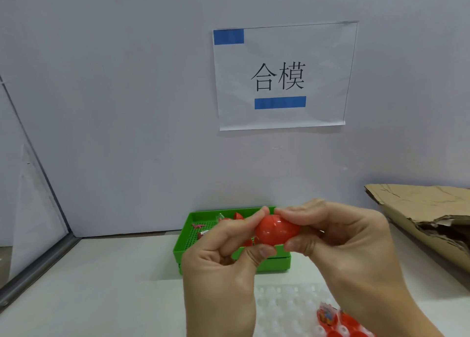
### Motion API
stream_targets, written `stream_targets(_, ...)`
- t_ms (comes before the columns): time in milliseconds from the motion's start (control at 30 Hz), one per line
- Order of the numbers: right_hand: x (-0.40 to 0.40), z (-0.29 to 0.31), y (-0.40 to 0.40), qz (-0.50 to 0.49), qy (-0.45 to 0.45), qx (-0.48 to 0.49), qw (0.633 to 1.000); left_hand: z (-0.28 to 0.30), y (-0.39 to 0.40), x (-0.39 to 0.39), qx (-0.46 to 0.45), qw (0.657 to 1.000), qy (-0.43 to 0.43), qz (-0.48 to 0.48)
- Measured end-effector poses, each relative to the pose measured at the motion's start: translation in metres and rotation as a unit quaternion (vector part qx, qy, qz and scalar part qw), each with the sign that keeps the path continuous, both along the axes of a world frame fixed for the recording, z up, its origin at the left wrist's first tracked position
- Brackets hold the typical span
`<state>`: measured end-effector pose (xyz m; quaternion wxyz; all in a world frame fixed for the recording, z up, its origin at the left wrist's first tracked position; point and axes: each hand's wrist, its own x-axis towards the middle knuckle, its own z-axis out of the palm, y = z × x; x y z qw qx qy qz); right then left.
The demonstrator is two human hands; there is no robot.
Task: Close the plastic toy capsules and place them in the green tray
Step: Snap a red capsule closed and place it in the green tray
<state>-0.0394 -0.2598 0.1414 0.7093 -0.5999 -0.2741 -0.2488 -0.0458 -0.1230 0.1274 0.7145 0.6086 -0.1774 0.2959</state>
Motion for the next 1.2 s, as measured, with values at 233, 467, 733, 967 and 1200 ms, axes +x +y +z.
stream_targets(233, 0.004, -0.005, 0.001, -0.027, -0.011, -0.034, 0.999, -0.001, 0.001, 0.000, 0.052, 0.997, -0.005, 0.049)
stream_targets(467, 0.011, -0.011, -0.005, 0.005, 0.033, -0.065, 0.997, -0.005, 0.007, 0.004, 0.094, 0.995, 0.018, 0.028)
stream_targets(733, 0.015, -0.009, -0.018, 0.018, 0.029, -0.072, 0.997, -0.002, 0.006, 0.004, -0.041, 0.982, 0.128, -0.130)
stream_targets(967, 0.010, -0.008, -0.011, 0.027, 0.016, -0.063, 0.998, 0.001, 0.015, 0.004, -0.058, 0.975, 0.134, -0.167)
stream_targets(1200, 0.004, -0.001, -0.008, 0.021, 0.049, -0.029, 0.998, 0.008, 0.014, -0.001, 0.046, 0.994, 0.055, -0.077)
